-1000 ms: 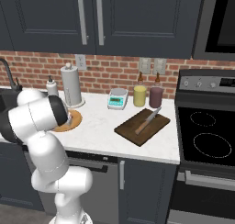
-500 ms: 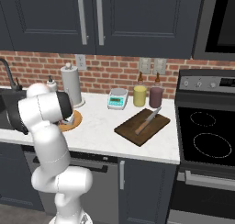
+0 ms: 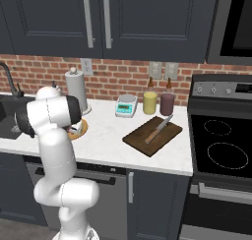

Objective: Pick up the knife from the drawer and place it on the cutting board. Then place the meat from the plate to the cutting board.

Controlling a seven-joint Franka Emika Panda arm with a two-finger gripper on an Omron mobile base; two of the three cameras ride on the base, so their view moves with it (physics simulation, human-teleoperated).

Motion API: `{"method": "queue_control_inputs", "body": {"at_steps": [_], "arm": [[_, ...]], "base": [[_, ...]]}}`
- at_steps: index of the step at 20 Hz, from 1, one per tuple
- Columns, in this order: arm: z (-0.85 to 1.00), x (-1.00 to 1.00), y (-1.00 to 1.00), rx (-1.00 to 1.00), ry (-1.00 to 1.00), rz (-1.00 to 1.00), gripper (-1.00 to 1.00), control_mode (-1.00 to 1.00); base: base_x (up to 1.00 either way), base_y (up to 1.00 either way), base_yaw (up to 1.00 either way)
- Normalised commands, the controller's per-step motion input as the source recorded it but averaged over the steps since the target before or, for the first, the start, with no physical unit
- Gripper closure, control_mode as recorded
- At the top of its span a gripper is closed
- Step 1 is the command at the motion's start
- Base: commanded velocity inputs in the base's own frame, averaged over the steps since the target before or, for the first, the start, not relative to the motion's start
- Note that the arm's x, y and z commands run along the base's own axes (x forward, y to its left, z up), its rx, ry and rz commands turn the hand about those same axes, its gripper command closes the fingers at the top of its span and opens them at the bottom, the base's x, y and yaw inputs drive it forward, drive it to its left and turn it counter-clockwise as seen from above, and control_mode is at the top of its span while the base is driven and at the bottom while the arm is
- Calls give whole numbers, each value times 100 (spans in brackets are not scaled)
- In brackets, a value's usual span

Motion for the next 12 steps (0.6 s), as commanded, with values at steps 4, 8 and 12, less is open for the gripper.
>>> {"method": "queue_control_inputs", "body": {"at_steps": [4, 8, 12], "arm": [[-21, 10, 0, -6, 6, 5, -100, -100], [-28, 8, 5, -8, 8, 6, -100, -100], [-46, 13, 56, -14, 12, 13, 100, -100]], "base": [[0, 0, 0], [0, 0, 0], [0, 0, 0]]}}
